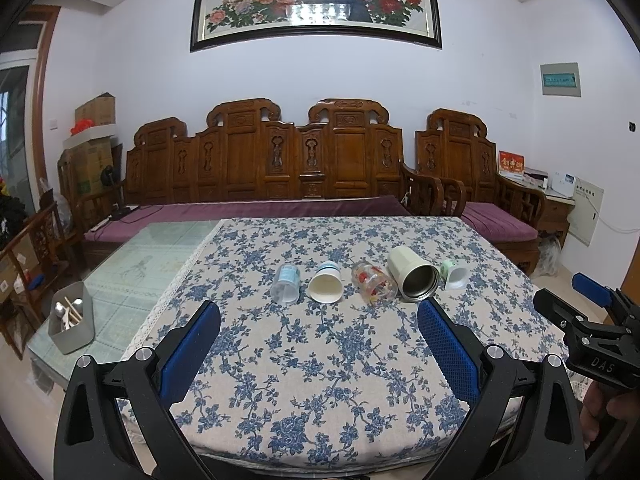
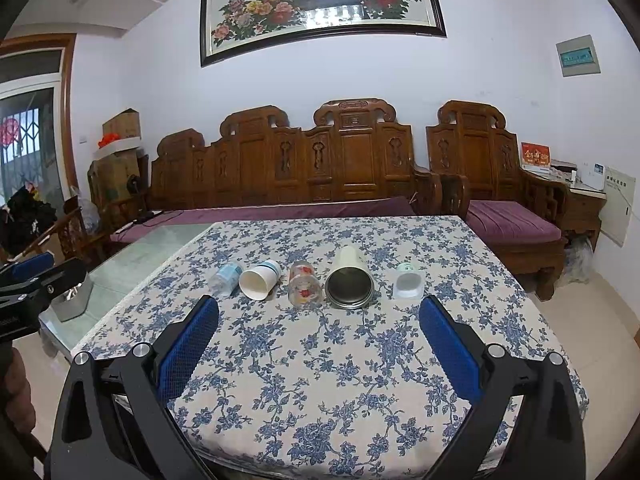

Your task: Flip cup upside down

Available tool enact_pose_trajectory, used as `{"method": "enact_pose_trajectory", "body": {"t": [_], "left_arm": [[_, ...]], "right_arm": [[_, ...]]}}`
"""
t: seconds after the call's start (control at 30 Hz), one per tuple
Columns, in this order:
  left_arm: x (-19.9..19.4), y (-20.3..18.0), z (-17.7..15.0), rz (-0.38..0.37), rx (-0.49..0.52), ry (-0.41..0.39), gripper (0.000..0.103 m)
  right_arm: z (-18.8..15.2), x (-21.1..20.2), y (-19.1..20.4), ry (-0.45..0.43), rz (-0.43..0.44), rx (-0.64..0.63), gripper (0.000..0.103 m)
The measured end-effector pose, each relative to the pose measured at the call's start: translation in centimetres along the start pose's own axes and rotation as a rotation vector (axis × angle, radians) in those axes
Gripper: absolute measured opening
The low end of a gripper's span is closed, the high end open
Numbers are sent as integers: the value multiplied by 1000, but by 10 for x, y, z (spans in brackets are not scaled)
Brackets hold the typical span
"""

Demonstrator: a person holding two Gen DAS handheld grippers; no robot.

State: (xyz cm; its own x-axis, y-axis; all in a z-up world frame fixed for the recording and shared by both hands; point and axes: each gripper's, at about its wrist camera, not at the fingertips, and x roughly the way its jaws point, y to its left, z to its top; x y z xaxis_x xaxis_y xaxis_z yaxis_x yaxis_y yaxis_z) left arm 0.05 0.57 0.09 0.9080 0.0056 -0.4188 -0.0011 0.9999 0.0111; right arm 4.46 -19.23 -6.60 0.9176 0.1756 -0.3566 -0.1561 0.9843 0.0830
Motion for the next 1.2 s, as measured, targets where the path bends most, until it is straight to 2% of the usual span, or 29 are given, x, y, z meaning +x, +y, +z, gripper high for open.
{"method": "enact_pose_trajectory", "body": {"t": [1.2], "left_arm": [[-1, 0, 1, 3, -2, -10, 95]], "right_arm": [[-1, 1, -1, -2, 3, 1, 101]]}}
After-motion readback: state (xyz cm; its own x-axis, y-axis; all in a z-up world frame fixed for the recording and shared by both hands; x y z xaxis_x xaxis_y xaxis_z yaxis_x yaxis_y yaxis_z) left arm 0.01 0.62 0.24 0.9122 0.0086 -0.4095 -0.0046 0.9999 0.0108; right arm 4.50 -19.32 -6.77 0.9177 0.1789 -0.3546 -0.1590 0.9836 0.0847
